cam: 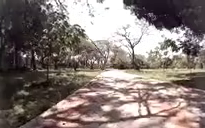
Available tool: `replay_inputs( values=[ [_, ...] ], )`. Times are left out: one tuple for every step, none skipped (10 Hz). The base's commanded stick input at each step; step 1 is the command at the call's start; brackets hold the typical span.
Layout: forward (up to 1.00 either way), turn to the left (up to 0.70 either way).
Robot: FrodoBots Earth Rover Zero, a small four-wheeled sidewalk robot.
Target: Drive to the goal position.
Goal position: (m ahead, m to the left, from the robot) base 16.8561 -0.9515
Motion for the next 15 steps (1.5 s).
replay_inputs(
  values=[
    [0.0, 0.0],
    [0.0, 0.0],
    [0.0, 0.0],
    [0.0, 0.0],
    [0.0, 0.0],
    [0.7, -0.22],
    [0.7, -0.29],
    [0.7, -0.35],
    [0.7, -0.35],
    [0.7, -0.29],
    [0.7, -0.12],
    [0.7, 0.0],
    [0.7, 0.0],
    [0.7, 0.0],
    [0.7, 0.0]
  ],
)
